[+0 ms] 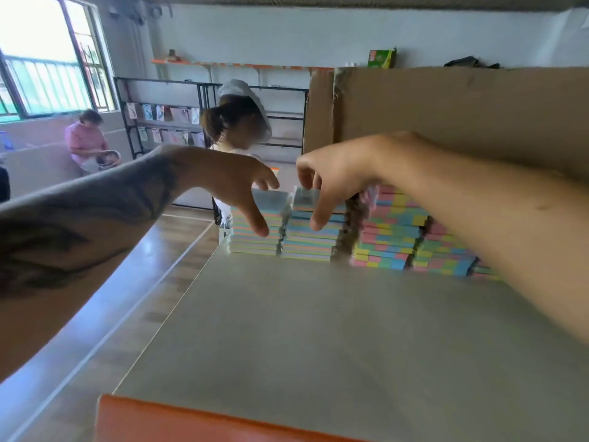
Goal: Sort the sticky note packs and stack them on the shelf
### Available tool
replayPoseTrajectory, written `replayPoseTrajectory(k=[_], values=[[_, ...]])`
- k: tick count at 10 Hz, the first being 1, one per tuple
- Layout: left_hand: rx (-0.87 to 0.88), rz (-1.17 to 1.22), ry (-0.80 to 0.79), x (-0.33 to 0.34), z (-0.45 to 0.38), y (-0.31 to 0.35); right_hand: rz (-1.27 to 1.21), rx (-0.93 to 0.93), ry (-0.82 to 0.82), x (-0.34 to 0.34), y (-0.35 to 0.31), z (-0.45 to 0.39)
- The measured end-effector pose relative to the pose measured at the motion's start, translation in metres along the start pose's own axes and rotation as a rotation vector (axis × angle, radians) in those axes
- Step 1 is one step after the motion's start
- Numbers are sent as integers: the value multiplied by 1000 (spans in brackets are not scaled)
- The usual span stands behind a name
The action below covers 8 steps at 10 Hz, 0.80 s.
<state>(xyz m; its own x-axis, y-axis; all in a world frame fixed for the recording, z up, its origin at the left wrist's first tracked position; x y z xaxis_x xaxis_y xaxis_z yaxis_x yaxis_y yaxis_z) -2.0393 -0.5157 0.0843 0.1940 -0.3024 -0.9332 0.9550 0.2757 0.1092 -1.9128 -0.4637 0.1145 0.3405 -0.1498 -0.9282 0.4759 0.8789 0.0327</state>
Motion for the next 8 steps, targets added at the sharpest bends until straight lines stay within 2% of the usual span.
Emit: replayPoseTrajectory(k=[3, 5, 7, 8], values=[[79, -46, 40, 1, -23, -2, 79, -1, 2, 0, 7, -26], [38, -54, 27, -1, -24, -8, 114, -1, 4, 0, 5, -33], [-16, -12, 93, 0, -2, 2, 61, -2, 19, 3, 3, -11], [-14, 30, 190, -8, 22, 12, 74, -37, 187, -7, -1, 17]])
Point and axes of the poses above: each hand's wrist, its own z-axis away from the middle knuckle, its own x-axis out of the palm, y = z × x, the point moved 9 cm from there along -z, towards the middle knuckle, and after that the axes turned 12 degrees about -y, right-handed, at the moved point
